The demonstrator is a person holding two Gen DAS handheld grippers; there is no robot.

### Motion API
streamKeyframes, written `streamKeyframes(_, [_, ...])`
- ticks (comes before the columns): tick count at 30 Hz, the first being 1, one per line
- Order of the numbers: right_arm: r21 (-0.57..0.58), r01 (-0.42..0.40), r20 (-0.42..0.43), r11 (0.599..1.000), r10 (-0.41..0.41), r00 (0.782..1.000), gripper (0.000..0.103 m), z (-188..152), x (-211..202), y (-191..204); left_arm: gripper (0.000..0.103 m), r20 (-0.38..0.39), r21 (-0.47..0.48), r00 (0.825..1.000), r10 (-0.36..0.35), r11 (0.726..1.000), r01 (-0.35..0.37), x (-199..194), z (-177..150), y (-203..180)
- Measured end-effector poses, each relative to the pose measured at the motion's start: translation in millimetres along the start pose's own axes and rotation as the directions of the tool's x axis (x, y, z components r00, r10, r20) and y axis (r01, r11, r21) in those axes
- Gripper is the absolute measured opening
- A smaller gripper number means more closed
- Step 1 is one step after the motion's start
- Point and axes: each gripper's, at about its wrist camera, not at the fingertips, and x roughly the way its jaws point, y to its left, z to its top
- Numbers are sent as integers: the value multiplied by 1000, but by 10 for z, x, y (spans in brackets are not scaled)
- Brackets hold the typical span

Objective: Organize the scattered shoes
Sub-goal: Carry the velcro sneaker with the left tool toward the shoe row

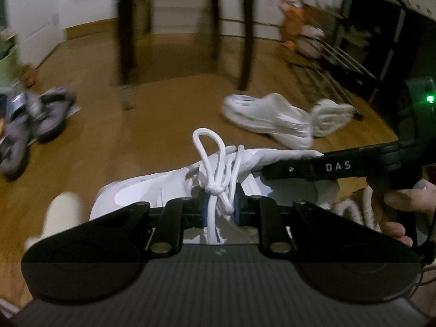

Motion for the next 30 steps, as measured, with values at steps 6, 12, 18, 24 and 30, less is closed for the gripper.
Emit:
streamKeyframes(6, [-146, 3, -91, 989, -16, 996, 41, 60, 517, 931, 16, 22, -122, 999, 49, 992, -45, -120, -386, 1006])
streamKeyframes(12, [-196, 44, -209, 980, -86, 974, 47, 55, 1111, 1353, 20, -47, -221, 999, 19, 975, -29, 227, -567, 1615])
streamKeyframes(18, [-72, 47, -284, 996, -65, 957, 84, -268, 982, 1174, 34, -137, -271, 990, -39, 963, 1, 346, -712, 1651])
streamKeyframes(24, [89, 34, -282, 995, -8, 959, 86, -522, 468, 894, 63, -166, -243, 986, -20, 970, -22, 172, -718, 1470])
streamKeyframes(30, [54, 57, -263, 997, -41, 964, 83, -662, 380, 1019, 80, -217, -119, 976, 17, 992, -44, 98, -865, 1205])
